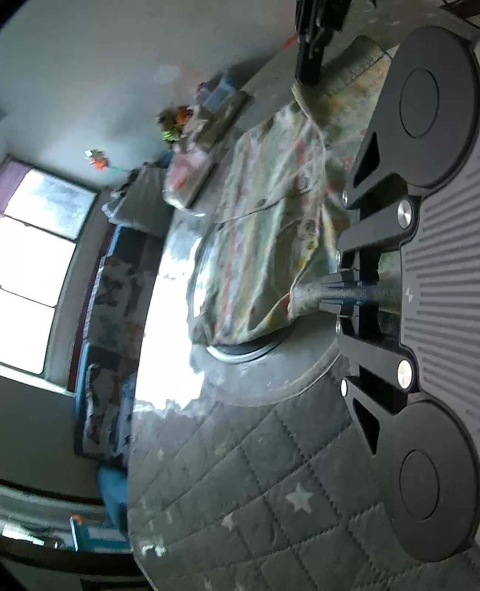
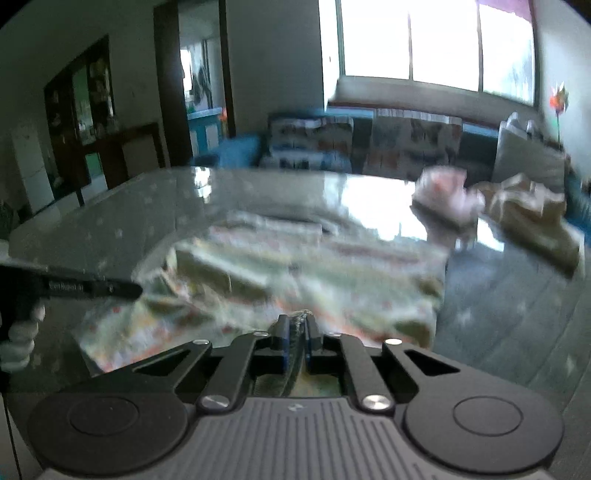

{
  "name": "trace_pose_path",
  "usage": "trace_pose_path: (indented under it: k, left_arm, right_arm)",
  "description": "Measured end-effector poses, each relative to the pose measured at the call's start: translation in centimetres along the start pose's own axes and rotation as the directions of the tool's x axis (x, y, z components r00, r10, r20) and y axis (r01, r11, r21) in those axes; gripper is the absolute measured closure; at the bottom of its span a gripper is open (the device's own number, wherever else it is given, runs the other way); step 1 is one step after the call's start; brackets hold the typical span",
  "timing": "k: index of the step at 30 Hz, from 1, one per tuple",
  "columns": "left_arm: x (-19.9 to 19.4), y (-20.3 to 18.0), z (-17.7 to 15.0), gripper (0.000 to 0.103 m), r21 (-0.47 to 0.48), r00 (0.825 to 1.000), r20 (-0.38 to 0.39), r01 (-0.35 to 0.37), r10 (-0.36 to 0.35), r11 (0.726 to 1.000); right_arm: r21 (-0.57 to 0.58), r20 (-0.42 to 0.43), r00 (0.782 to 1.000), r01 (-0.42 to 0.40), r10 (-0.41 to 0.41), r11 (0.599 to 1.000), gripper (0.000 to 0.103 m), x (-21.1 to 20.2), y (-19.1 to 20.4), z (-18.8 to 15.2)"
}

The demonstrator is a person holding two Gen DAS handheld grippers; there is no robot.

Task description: Fold clothes

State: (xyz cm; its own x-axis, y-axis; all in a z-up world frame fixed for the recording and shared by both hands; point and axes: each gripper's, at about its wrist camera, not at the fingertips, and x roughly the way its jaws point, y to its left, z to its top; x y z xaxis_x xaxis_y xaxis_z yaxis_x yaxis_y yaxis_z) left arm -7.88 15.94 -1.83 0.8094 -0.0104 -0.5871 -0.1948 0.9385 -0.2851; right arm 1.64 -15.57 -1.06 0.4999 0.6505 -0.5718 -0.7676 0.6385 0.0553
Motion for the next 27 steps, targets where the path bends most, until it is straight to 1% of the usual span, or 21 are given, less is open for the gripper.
trace_pose_path:
  k: [1, 3, 4, 6, 7, 8, 9, 11, 12, 14, 18, 19, 20, 22, 25, 27]
  left_arm:
    - [-0.1, 0.1, -0.1, 0.097, -0.008, 1.0, 0.008, -0.009, 0.009, 1.0]
    - [-0.4, 0.3, -0.2, 0.097, -0.026, 0.999, 0.023, -0.027, 0.028, 0.999]
    - [-0.3, 0.4, -0.3, 0.096, -0.032, 0.999, 0.02, -0.033, 0.034, 0.999]
    - [-0.2, 0.5, -0.3, 0.095, -0.045, 0.999, 0.004, -0.04, 0.04, 0.998]
    - [-0.1, 0.6, -0.3, 0.091, -0.051, 0.999, -0.003, -0.043, 0.043, 0.998]
    - [0.0, 0.7, -0.3, 0.09, -0.057, 0.999, -0.011, -0.046, 0.045, 0.997]
    - [-0.4, 0.5, -0.1, 0.088, -0.056, 0.998, 0.001, -0.055, 0.055, 0.997]
    - [-1.2, 0.2, 0.5, 0.085, -0.046, 0.997, 0.032, -0.067, 0.069, 0.997]
    - [-1.4, -0.1, 0.8, 0.084, -0.036, 0.997, 0.046, -0.066, 0.068, 0.997]
    - [-1.7, -1.0, 1.4, 0.084, -0.005, 0.997, 0.064, -0.03, 0.03, 1.0]
    - [0.6, -2.4, 1.3, 0.084, 0.037, 1.0, 0.006, 0.004, -0.005, 0.999]
    - [1.1, -2.8, 1.3, 0.084, 0.047, 1.0, -0.009, 0.013, -0.013, 0.999]
    - [1.7, -3.1, 1.3, 0.084, 0.057, 0.999, -0.024, 0.022, -0.021, 0.998]
    - [2.8, -3.8, 1.3, 0.084, 0.077, 0.998, -0.054, 0.041, -0.037, 0.996]
    - [3.7, -3.7, 1.1, 0.083, 0.083, 0.998, -0.062, 0.013, -0.008, 0.996]
    - [3.8, -3.4, 1.1, 0.083, 0.072, 0.998, -0.059, 0.003, 0.002, 0.997]
  right_arm:
    - [-0.003, 0.019, 1.0, 0.004, -0.004, 1.0, 0.097, -0.1, 0.1, 0.3]
    - [0.004, 0.01, 1.0, 0.025, -0.025, 1.0, 0.097, 0.4, -0.2, 0.3]
    - [0.006, -0.009, 0.999, 0.043, -0.043, 0.999, 0.096, 1.1, -0.5, 0.0]
    - [0.013, -0.06, 0.997, 0.056, -0.055, 0.998, 0.093, 2.3, -1.2, -0.9]
    - [0.025, -0.073, 0.996, 0.056, -0.054, 0.998, 0.093, 2.6, -1.5, -1.2]
    - [0.036, -0.084, 0.995, 0.057, -0.054, 0.998, 0.093, 2.7, -1.8, -1.4]
    - [0.045, -0.093, 0.994, 0.058, -0.054, 0.997, 0.092, 2.9, -2.0, -1.6]
    - [0.036, -0.075, 0.996, 0.041, -0.038, 0.999, 0.091, 2.2, -1.9, -1.5]
    - [0.023, -0.064, 0.998, 0.029, -0.027, 0.999, 0.089, 2.0, -1.6, -1.3]
    - [-0.011, -0.043, 0.999, 0.001, -0.002, 1.0, 0.079, 1.7, -0.9, -0.8]
    - [-0.049, -0.038, 0.999, -0.04, 0.038, 0.998, 0.076, 2.6, 0.7, -0.3]
    - [-0.055, -0.042, 0.998, -0.051, 0.049, 0.997, 0.072, 3.0, 1.0, -0.3]
    - [-0.06, -0.047, 0.997, -0.056, 0.054, 0.997, 0.067, 3.4, 1.3, -0.3]
    - [-0.068, -0.059, 0.996, -0.065, 0.061, 0.996, 0.066, 4.2, 1.6, -0.4]
    - [-0.071, -0.087, 0.994, -0.073, 0.066, 0.995, 0.061, 5.0, 1.6, -0.9]
    - [-0.072, -0.11, 0.992, -0.073, 0.064, 0.995, 0.06, 5.5, 1.5, -1.4]
